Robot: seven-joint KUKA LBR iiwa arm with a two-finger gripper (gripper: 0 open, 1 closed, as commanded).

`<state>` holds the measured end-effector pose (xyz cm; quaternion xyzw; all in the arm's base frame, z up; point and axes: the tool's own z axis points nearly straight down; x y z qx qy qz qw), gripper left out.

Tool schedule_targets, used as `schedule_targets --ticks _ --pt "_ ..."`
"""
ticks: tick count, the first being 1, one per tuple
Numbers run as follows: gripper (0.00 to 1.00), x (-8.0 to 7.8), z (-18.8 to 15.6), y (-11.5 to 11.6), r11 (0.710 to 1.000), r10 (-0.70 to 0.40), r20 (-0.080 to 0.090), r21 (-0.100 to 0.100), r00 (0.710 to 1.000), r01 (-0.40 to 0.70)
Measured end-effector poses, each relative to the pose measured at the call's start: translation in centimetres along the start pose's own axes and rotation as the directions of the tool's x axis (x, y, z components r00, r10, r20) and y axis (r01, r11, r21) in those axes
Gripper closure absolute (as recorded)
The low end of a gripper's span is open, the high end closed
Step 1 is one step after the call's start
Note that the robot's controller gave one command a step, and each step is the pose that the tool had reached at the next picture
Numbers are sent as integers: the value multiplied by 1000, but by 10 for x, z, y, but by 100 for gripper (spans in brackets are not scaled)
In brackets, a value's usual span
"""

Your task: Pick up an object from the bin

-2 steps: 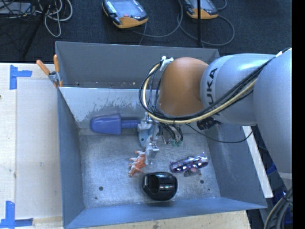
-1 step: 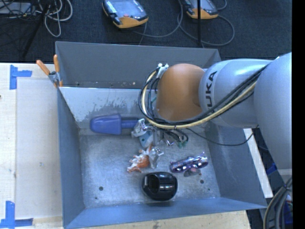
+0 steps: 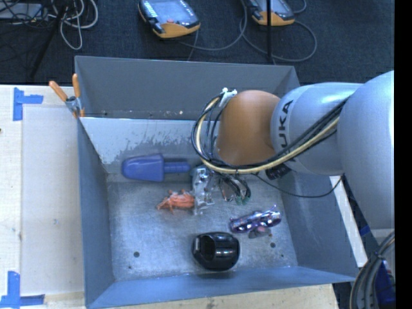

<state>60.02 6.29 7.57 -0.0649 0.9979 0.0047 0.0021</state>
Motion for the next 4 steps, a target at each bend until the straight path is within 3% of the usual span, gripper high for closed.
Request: schedule_targets --ticks 2,4 --pt "100 0 -1 0 1000 -2 0 1 1000 2" --pt "100 4 -26 -1 1000 -2 -12 7 1000 2"
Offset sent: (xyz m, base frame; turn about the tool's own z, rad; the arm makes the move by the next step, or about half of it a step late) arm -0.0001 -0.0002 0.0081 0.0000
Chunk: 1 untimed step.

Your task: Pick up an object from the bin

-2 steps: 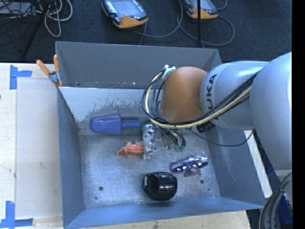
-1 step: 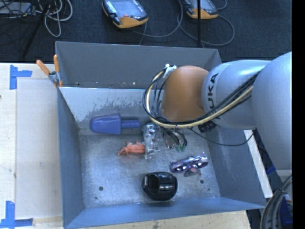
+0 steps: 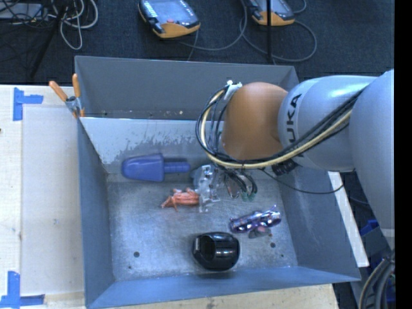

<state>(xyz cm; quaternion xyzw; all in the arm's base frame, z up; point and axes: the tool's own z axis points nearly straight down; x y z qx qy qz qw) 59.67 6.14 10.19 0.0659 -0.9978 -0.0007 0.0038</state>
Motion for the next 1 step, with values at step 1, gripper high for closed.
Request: schedule_targets --ticks 1 --pt "100 -1 -21 0 1000 1 4 1 1000 -1"
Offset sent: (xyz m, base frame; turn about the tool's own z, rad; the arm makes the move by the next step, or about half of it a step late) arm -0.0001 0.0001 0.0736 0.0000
